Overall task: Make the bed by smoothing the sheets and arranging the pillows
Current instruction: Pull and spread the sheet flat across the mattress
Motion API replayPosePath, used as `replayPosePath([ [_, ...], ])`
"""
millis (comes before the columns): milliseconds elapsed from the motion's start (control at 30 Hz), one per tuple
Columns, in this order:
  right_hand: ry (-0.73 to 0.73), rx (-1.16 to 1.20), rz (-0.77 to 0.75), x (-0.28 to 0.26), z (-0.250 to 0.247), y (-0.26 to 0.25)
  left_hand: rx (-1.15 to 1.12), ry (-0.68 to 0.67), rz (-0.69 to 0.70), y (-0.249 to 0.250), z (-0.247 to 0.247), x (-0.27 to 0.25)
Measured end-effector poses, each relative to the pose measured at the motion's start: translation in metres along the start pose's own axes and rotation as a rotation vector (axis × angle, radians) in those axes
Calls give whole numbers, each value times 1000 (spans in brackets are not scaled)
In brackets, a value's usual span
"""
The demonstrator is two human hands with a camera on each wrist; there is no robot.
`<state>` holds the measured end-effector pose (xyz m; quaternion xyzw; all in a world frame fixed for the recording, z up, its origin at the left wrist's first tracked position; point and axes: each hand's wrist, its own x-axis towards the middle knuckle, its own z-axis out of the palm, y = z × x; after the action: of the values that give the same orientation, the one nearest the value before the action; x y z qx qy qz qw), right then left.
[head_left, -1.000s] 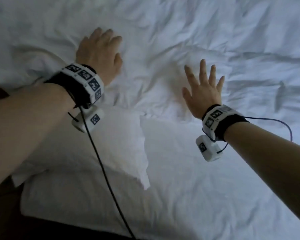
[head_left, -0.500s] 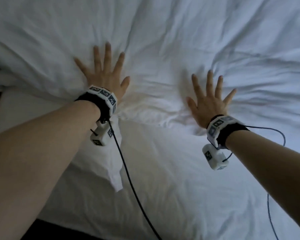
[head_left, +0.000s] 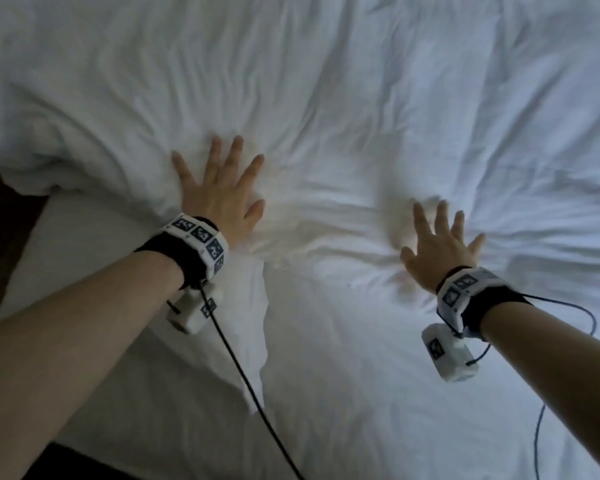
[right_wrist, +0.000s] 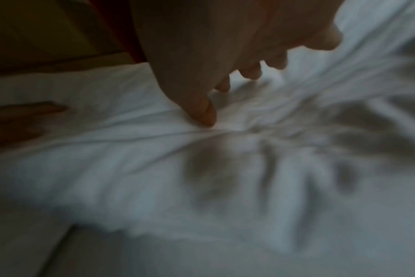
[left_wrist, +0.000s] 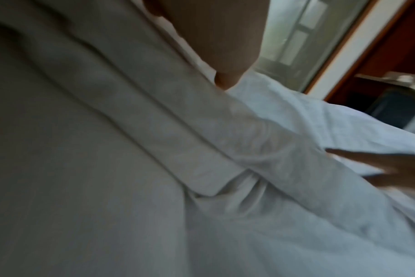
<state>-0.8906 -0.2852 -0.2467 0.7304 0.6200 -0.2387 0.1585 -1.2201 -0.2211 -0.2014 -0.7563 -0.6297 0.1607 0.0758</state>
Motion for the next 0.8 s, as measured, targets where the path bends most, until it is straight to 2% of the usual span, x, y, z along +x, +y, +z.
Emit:
replayPosePath([
  [67,92,-44,-178,-9,-10,-44,80,86,87,-34,-4,-10],
  [133,156,-51,-335,-12,-23,-100,79,118,100,-86,-8,-11],
  [300,324,6,-703,-24,-63,-275,-6,137,189,-218,-12,-7],
  [400,352,-48,-833,-32,-77,-378,-39,118,159,-281,-5,-6],
  [500,412,-127,-789,-27,-80,-453,50,83,128,-333,14,-2],
  [600,393,-113,-653,-10,-77,-504,175,22,118,-372,44,4],
  [700,334,-147,-545,9,-62,-521,160,50,95,-368,74,18],
  [800,350,-165,-528,18,-43,-525,87,88,21,-349,102,26],
])
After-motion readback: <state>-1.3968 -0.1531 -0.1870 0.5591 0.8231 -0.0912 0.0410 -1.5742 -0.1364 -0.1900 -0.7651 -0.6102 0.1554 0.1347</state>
